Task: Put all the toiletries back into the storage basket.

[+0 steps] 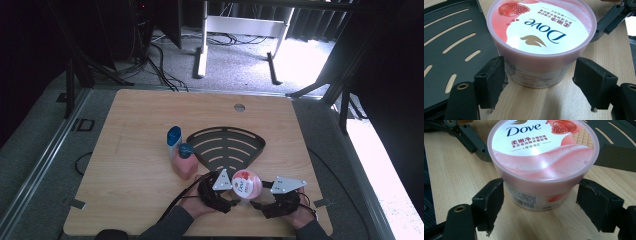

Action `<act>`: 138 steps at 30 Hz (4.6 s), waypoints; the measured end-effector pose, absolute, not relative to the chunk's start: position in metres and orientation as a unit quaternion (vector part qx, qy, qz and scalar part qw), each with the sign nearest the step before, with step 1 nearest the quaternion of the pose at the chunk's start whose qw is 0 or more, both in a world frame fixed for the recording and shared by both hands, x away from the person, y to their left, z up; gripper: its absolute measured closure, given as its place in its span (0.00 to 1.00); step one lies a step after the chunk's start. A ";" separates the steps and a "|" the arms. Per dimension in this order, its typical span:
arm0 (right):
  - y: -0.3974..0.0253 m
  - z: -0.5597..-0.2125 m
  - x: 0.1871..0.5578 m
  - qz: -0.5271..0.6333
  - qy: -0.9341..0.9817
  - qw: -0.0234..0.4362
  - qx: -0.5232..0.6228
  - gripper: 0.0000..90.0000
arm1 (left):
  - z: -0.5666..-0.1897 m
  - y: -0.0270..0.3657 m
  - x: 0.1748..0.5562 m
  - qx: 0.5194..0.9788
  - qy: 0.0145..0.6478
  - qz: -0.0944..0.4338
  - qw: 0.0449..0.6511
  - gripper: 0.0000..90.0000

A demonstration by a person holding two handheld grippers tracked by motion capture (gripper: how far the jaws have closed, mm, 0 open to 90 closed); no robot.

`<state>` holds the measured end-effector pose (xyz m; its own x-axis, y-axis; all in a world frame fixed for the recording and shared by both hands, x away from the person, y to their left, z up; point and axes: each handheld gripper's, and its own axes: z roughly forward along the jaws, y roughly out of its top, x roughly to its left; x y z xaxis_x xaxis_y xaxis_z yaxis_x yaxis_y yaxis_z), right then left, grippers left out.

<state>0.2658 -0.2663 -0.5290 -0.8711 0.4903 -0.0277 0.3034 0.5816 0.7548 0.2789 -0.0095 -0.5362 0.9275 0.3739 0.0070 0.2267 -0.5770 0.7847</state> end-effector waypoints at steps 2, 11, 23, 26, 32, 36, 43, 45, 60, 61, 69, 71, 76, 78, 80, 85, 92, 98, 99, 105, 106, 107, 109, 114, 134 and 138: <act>-0.266 -0.528 0.266 0.398 0.882 0.119 0.224 0.24 | -0.536 -0.010 0.278 0.884 0.171 0.086 0.426 0.29; -0.267 -0.524 0.264 0.401 0.880 0.123 0.223 0.24 | -0.529 -0.010 0.278 0.883 0.170 0.092 0.427 0.29; -0.265 -0.515 0.267 0.405 0.877 0.129 0.224 0.24 | -0.519 -0.009 0.280 0.884 0.170 0.100 0.424 0.29; -0.264 -0.512 0.269 0.406 0.877 0.129 0.223 0.24 | -0.516 -0.008 0.282 0.882 0.173 0.100 0.427 0.29; -0.264 -0.508 0.273 0.412 0.874 0.131 0.224 0.24 | -0.511 -0.007 0.285 0.880 0.177 0.102 0.429 0.29; -0.263 -0.505 0.277 0.412 0.874 0.134 0.221 0.24 | -0.508 -0.007 0.287 0.880 0.177 0.107 0.427 0.29; -0.263 -0.502 0.281 0.412 0.874 0.136 0.219 0.24 | -0.506 -0.007 0.291 0.879 0.181 0.109 0.427 0.29; -0.262 -0.502 0.282 0.413 0.873 0.136 0.221 0.24 | -0.506 -0.007 0.293 0.877 0.185 0.106 0.429 0.29; -0.261 -0.494 0.294 0.417 0.869 0.148 0.219 0.24 | -0.498 -0.007 0.302 0.871 0.202 0.113 0.433 0.29; -0.261 -0.493 0.295 0.419 0.869 0.149 0.218 0.24 | -0.498 -0.007 0.303 0.871 0.202 0.114 0.434 0.29; -0.259 -0.490 0.301 0.418 0.869 0.151 0.216 0.24 | -0.496 -0.006 0.306 0.869 0.208 0.117 0.434 0.29; -0.259 -0.490 0.302 0.417 0.870 0.151 0.215 0.24 | -0.496 -0.006 0.307 0.868 0.211 0.117 0.435 0.29; -0.257 -0.489 0.307 0.411 0.873 0.153 0.211 0.24 | -0.496 -0.007 0.310 0.866 0.217 0.123 0.433 0.29; -0.257 -0.488 0.309 0.410 0.874 0.155 0.210 0.24 | -0.496 -0.007 0.311 0.866 0.218 0.125 0.432 0.29; -0.256 -0.488 0.310 0.408 0.875 0.155 0.209 0.24 | -0.496 -0.007 0.312 0.866 0.220 0.126 0.431 0.29; -0.256 -0.488 0.315 0.413 0.873 0.155 0.207 0.24 | -0.494 -0.007 0.315 0.865 0.222 0.132 0.430 0.29; -0.256 -0.485 0.322 0.415 0.872 0.157 0.207 0.24 | -0.491 -0.009 0.320 0.862 0.226 0.140 0.431 0.29; -0.257 -0.484 0.328 0.415 0.871 0.159 0.209 0.24 | -0.489 -0.011 0.324 0.862 0.229 0.146 0.427 0.29; -0.257 -0.484 0.329 0.415 0.871 0.158 0.211 0.24 | -0.489 -0.011 0.324 0.862 0.230 0.147 0.427 0.29; -0.256 -0.484 0.334 0.411 0.873 0.160 0.208 0.24 | -0.489 -0.012 0.328 0.864 0.231 0.151 0.421 0.29; -0.256 -0.484 0.335 0.411 0.873 0.161 0.207 0.24 | -0.489 -0.012 0.329 0.864 0.231 0.151 0.421 0.29; -0.256 -0.484 0.335 0.411 0.873 0.161 0.206 0.24 | -0.489 -0.013 0.329 0.864 0.232 0.152 0.420 0.29; -0.256 -0.483 0.337 0.409 0.874 0.161 0.206 0.23 | -0.489 -0.014 0.330 0.863 0.233 0.153 0.421 0.29; -0.257 -0.484 0.340 0.407 0.875 0.160 0.209 0.23 | -0.490 -0.016 0.333 0.862 0.237 0.156 0.420 0.29; -0.262 -0.484 0.357 0.406 0.872 0.159 0.221 0.23 | -0.487 -0.024 0.350 0.864 0.237 0.167 0.412 0.29; -0.262 -0.484 0.361 0.403 0.873 0.161 0.222 0.23 | -0.489 -0.025 0.353 0.863 0.242 0.166 0.412 0.29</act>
<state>0.3609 -0.2619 -0.4843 -0.8497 0.5172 -0.1024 0.2576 0.5767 0.7753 0.3526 -0.0254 -0.4888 0.8278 0.5541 0.0878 0.2802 -0.5440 0.7909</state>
